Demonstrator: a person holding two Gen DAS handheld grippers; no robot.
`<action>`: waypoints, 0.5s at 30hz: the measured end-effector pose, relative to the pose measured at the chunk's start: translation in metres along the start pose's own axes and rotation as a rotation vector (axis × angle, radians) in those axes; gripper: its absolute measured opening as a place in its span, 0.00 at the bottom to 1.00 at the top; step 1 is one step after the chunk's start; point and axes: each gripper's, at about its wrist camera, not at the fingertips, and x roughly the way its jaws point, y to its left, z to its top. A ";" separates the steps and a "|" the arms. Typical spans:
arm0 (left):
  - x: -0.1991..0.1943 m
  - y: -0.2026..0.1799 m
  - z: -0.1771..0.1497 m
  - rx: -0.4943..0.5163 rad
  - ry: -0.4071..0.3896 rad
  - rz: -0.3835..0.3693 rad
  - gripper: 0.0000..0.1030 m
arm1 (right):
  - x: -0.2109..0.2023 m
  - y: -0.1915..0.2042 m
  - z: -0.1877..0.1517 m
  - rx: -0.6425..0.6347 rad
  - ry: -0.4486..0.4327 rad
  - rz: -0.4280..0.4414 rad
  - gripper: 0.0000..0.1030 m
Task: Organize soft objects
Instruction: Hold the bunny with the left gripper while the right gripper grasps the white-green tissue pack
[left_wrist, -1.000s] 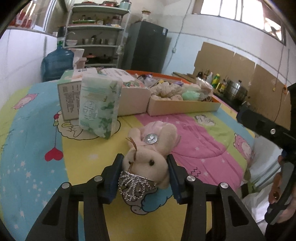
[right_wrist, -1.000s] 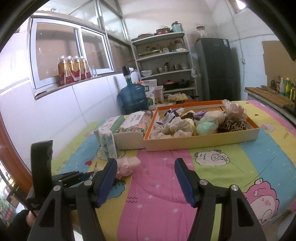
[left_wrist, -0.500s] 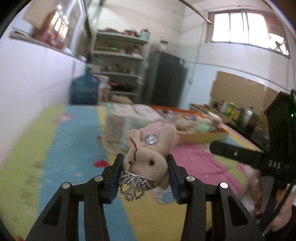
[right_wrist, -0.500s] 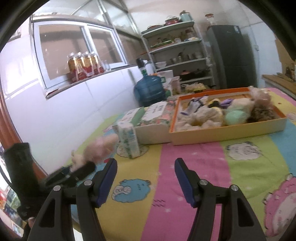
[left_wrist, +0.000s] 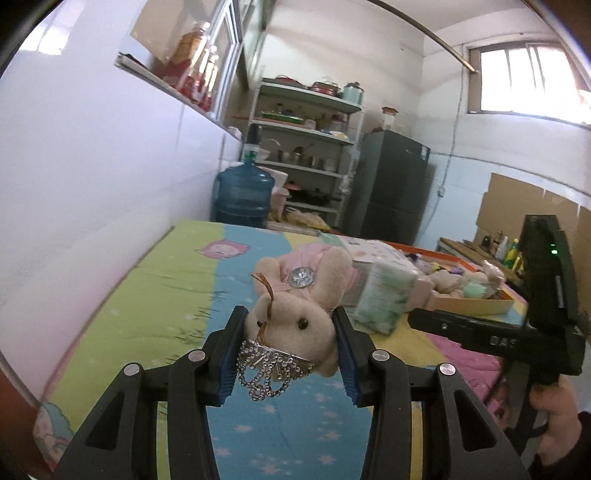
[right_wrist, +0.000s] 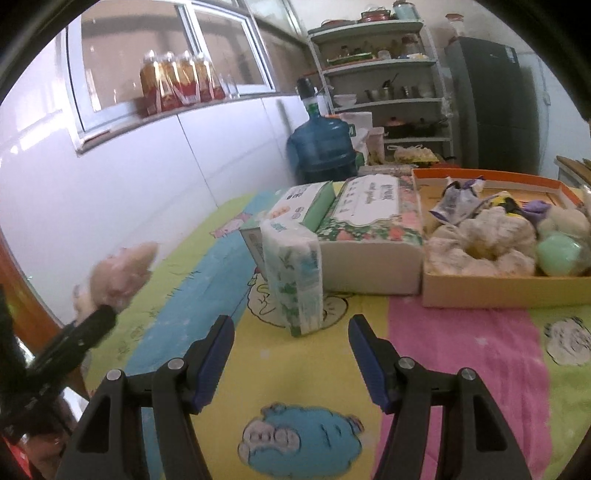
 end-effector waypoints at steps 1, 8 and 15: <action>-0.001 0.002 0.000 -0.001 -0.006 0.003 0.45 | 0.006 0.001 0.002 -0.003 0.006 -0.006 0.62; -0.002 0.012 -0.001 -0.012 -0.027 -0.012 0.45 | 0.032 0.002 0.013 -0.018 0.044 -0.033 0.62; 0.002 0.019 -0.009 -0.033 -0.020 -0.033 0.45 | 0.044 0.004 0.020 -0.018 0.085 -0.026 0.29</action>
